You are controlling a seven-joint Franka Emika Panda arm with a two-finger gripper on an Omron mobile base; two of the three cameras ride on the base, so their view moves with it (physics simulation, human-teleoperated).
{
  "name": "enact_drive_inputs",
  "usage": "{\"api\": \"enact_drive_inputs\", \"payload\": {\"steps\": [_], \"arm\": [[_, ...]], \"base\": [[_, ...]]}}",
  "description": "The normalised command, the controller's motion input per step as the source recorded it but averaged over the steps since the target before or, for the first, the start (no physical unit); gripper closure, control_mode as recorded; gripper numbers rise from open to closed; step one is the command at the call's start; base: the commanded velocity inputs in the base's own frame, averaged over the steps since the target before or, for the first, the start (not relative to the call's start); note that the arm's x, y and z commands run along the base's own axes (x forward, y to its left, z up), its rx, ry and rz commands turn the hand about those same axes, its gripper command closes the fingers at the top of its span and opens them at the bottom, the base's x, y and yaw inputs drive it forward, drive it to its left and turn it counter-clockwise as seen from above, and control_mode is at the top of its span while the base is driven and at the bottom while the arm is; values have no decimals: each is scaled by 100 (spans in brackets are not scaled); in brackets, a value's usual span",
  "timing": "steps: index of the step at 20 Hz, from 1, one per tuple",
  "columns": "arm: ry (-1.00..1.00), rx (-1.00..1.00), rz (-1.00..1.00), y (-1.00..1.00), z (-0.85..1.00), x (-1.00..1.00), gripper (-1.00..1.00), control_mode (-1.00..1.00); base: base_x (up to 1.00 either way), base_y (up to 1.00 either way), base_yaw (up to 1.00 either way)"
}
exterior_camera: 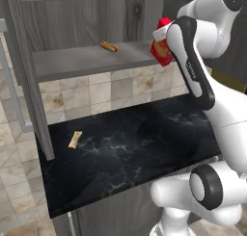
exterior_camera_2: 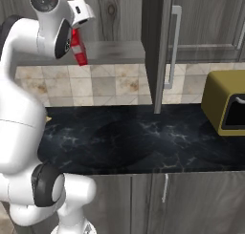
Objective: Pick the bar and boxed food from the counter and place them in the cabinets closest to them.
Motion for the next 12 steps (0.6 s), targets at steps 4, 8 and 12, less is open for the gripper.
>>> {"api": "enact_drive_inputs", "payload": {"steps": [4, 8, 12], "arm": [[1, 0, 0, 6, 0, 34, 100, -100], [4, 0, 0, 4, 0, 35, 100, -100], [4, 0, 0, 3, 0, 41, 100, -100]], "base": [[0, 0, 0], [0, 0, 0], [0, 0, 0]]}}
